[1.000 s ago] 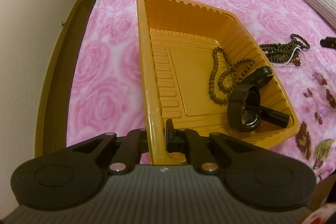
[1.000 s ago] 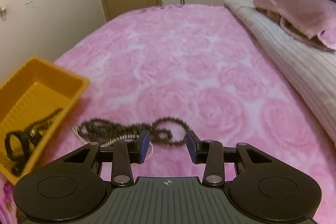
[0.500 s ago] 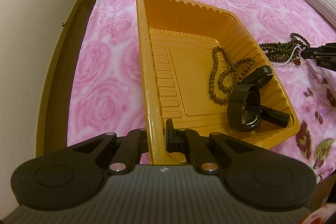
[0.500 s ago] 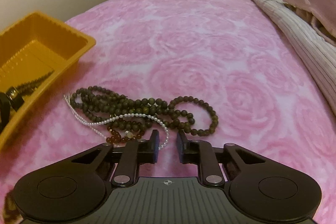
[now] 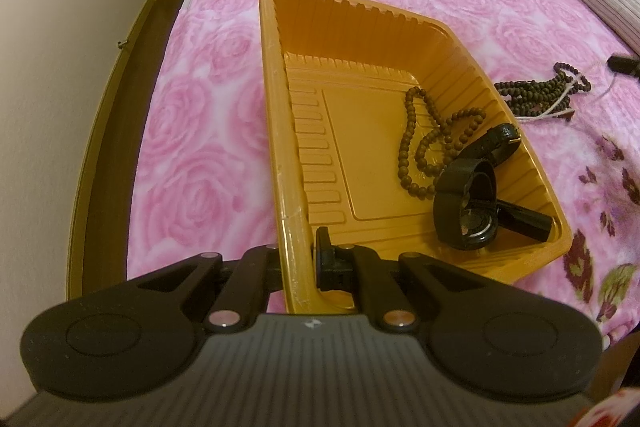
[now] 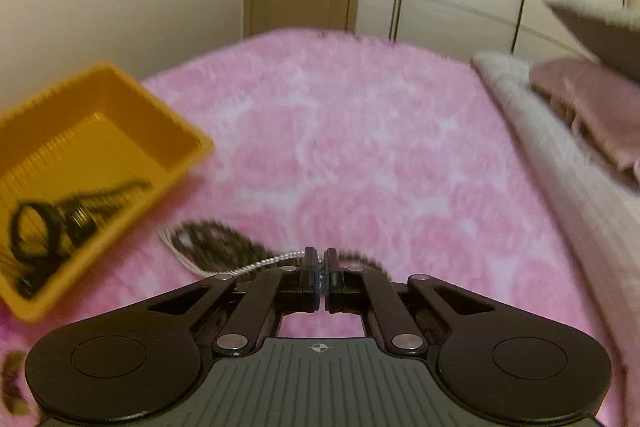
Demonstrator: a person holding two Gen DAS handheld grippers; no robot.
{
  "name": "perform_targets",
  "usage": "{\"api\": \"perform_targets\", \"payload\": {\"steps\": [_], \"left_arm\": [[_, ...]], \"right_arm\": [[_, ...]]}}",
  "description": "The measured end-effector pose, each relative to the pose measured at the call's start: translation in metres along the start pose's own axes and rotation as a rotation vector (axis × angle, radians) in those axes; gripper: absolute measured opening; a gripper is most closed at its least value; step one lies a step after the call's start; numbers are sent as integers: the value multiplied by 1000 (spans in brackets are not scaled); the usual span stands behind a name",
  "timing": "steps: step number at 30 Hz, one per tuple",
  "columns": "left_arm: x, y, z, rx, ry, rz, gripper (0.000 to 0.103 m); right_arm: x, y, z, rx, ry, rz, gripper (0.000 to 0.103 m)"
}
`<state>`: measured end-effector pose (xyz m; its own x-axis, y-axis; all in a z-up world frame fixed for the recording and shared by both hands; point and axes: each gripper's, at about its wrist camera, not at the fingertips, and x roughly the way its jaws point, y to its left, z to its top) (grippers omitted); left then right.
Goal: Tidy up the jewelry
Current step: 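Pinch the white pearl strand in the necklace pile with the right gripper, then lift the pearl strand over the orange tray and release it inside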
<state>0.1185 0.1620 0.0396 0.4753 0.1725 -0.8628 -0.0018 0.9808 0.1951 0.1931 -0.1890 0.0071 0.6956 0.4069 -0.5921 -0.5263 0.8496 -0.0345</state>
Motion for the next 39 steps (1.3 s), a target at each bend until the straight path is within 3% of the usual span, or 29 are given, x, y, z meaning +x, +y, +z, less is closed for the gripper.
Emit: {"api": "perform_targets", "payload": {"steps": [8, 23, 33, 39], "left_arm": [[-1, -1, 1, -1, -2, 1, 4], [-2, -3, 1, 0, -4, 1, 4], [-2, -3, 1, 0, -4, 1, 4], [-2, -3, 2, -5, -4, -2, 4]], "right_arm": [[-48, 19, 51, -67, -137, 45, 2], [-81, 56, 107, -151, -257, 167, 2], [-72, 110, 145, -186, -307, 357, 2], [-32, 144, 147, -209, -229, 408, 2]]}}
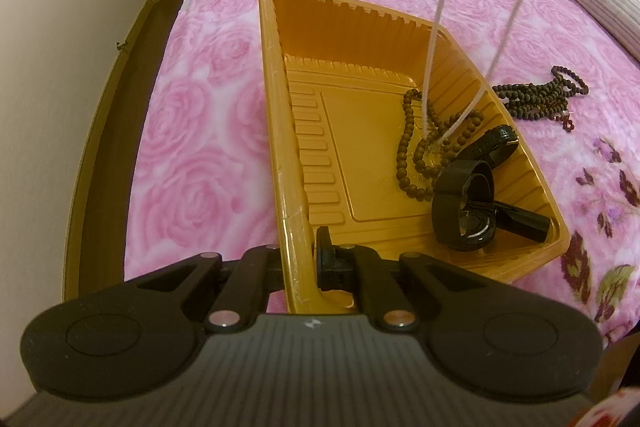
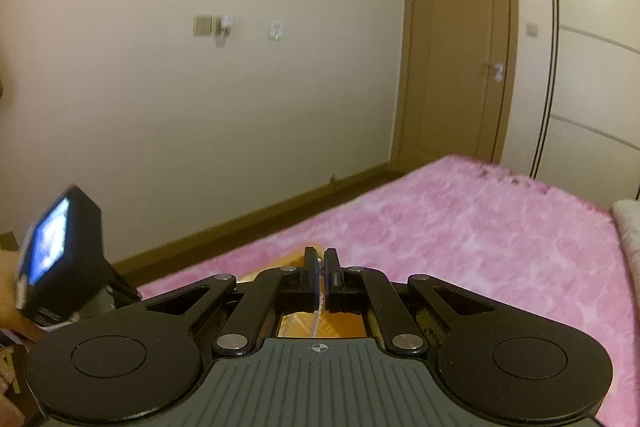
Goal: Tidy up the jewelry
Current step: 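Lift the pearl strand over the orange tray and release it inside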
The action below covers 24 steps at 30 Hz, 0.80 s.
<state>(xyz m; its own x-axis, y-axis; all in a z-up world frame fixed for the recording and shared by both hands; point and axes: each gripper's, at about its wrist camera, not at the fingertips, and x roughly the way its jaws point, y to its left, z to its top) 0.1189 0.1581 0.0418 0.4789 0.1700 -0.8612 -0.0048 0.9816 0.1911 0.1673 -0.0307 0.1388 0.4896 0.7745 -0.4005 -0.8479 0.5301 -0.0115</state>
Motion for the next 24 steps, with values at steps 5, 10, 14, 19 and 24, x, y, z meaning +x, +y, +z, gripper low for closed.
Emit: {"api": "perform_targets", "payload": {"steps": [5, 10, 14, 19, 24], "left_arm": [[1, 0, 0, -3, 1, -4, 4], [2, 1, 0, -4, 1, -5, 4], [2, 1, 0, -4, 0, -6, 4], [3, 1, -1, -3, -1, -6, 4], [4, 1, -2, -3, 0, -5, 4]], "right_arm": [[28, 0, -12, 39, 71, 31, 2], [36, -4, -19, 49, 91, 31, 2], [41, -7, -21, 50, 105, 24, 2], [45, -11, -28, 66, 134, 13, 2], [50, -15, -34, 76, 154, 14, 2]]}}
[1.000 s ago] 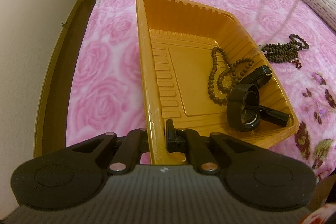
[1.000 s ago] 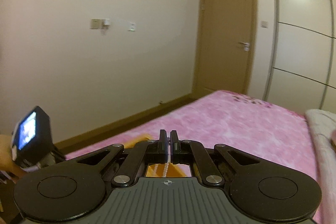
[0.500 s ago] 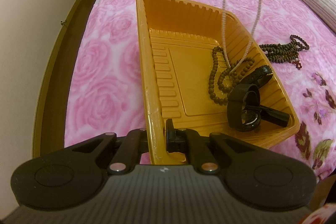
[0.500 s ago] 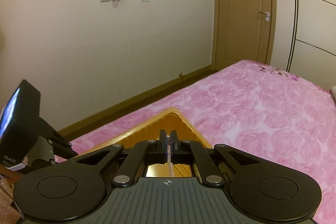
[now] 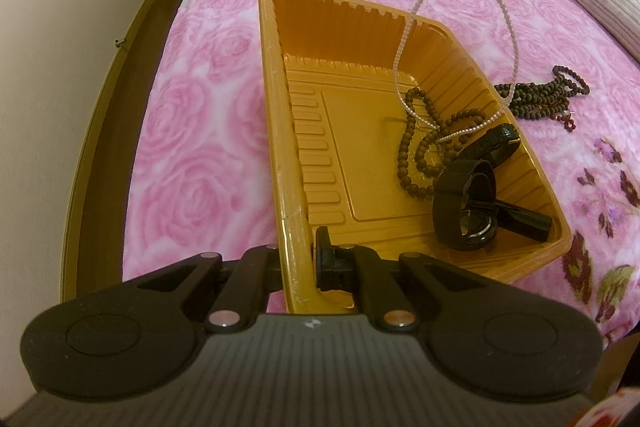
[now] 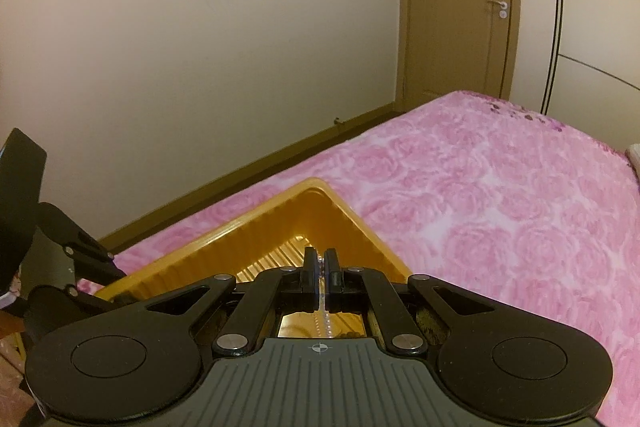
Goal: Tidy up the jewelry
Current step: 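Lift the pearl strand over the orange tray and release it inside, then move the right gripper to the dark beaded necklace and pinch it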
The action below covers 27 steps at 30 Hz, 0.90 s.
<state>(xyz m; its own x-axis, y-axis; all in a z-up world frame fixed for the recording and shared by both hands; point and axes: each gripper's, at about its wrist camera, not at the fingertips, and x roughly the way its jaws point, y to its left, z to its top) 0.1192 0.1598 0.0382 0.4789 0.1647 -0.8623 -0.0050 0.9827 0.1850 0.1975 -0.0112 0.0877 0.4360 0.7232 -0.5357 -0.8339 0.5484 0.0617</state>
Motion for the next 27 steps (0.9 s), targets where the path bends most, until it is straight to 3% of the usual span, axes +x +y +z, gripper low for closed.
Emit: {"api": "perform_targets", "payload": {"steps": [11, 20, 27], "left_arm": [[2, 2, 0, -5, 3, -3, 4], [3, 2, 0, -5, 2, -3, 4], [3, 4, 0, -10, 0, -6, 4]], "right_arm": [[8, 8, 10, 69, 5, 139, 2], [12, 2, 4, 82, 20, 102, 2], [-16, -26, -13, 141, -18, 21, 3]]}}
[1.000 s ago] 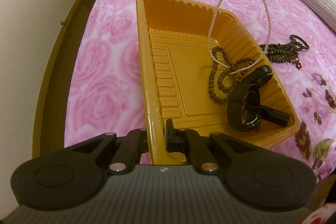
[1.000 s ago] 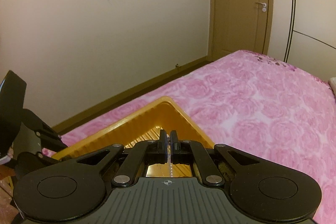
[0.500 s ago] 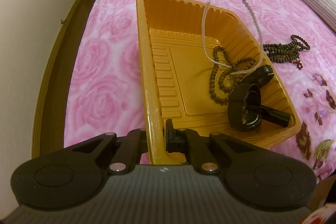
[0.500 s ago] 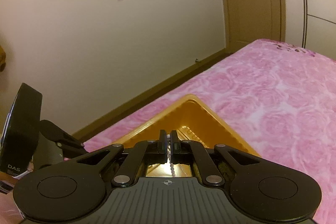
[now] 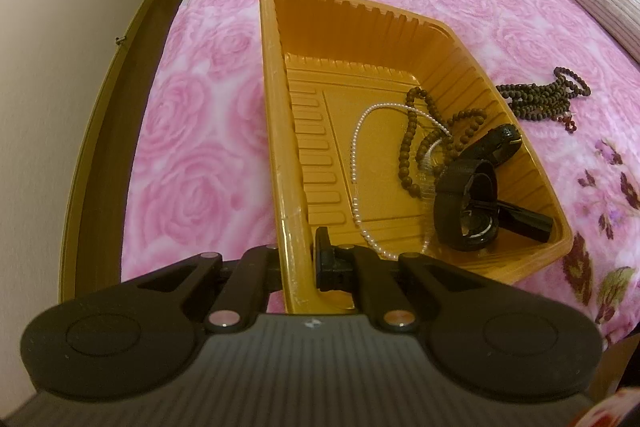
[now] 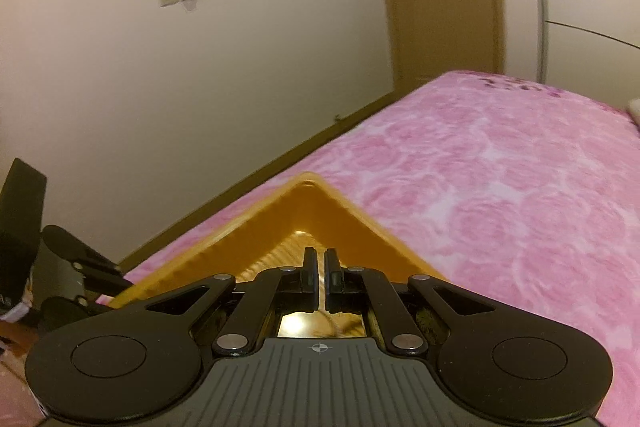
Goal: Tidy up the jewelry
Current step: 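Move the right gripper to the dark beaded necklace and pinch it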
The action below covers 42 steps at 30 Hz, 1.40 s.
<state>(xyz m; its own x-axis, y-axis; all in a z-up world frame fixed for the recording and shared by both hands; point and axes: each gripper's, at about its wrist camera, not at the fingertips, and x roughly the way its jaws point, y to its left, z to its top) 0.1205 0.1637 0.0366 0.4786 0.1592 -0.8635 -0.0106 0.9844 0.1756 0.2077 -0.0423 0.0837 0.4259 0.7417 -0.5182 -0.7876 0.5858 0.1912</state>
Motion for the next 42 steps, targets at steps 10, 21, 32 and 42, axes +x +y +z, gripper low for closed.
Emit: {"api": "perform_targets", "payload": {"steps": [10, 21, 32, 42], "left_arm": [[-2, 0, -1, 2, -4, 2, 4], [-5, -1, -1, 3, -9, 4, 4], [-5, 0, 0, 3, -6, 5, 4], [-5, -1, -1, 5, -2, 8, 4]], "right_arm": [[-82, -115, -61, 210, 10, -323, 4], [-105, -174, -124, 308, 125, -472, 8], [-54, -188, -139, 287, 183, -451, 40], [-17, -198, -140, 222, 242, -456, 25]]}}
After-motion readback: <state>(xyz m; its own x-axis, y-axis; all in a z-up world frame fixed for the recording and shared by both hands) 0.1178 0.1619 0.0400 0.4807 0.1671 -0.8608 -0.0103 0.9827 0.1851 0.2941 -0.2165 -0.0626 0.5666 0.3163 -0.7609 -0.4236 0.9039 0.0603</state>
